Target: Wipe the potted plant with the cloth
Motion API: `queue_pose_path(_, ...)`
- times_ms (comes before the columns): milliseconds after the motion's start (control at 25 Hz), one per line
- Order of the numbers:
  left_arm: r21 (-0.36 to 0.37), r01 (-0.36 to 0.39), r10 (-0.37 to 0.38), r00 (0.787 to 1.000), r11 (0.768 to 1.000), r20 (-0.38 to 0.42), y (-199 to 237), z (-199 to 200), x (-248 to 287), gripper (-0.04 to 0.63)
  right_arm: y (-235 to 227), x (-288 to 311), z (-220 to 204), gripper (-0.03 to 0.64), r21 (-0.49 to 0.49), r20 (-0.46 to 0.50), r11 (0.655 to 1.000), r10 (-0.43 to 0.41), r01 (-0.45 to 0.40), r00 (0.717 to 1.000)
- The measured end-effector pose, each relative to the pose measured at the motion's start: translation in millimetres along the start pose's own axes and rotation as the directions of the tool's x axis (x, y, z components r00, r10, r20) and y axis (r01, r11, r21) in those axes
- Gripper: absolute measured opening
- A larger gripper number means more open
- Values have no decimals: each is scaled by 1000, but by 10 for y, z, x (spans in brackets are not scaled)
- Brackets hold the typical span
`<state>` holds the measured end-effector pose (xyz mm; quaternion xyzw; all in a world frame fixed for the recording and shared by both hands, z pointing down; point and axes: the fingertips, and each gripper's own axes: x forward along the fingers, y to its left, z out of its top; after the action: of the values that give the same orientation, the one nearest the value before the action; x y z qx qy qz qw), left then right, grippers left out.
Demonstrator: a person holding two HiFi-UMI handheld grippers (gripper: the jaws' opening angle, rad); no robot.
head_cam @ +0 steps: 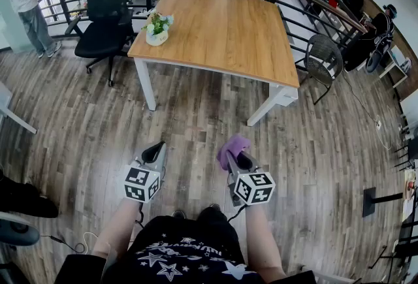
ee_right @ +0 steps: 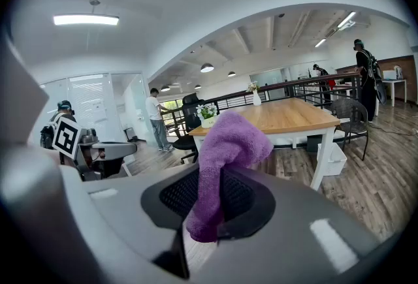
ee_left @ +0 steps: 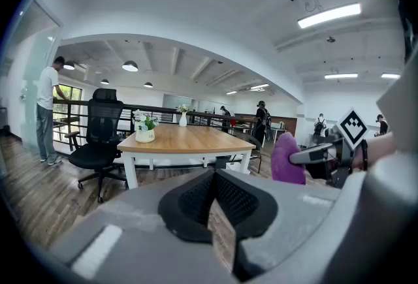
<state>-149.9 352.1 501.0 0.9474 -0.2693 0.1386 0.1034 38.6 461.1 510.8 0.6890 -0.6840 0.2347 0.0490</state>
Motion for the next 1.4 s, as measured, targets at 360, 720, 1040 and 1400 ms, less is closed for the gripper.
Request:
queue_pose_path(360,-41,39,-39,999,998,4,-80,-39,-83,2,123,11,40,78,-30,-3,999,18,-18,1000)
queue_pose_path(720,-70,55,-57,998,996,-19,-56,-262,-253,2,260,-15,-61,77,-29,-25,1000,5,-6,1000)
queue_pose_path(1040,-119,18,-20,1000,993,-18,179,-281,-172,2,180,56,-114,80,13,-33,1000,8,-7,999)
queue_pose_path(1400,-125,-60,56,998,990,-37,602,-66,366,2,-322,910,372,81,40,-20,998,52,-51,998)
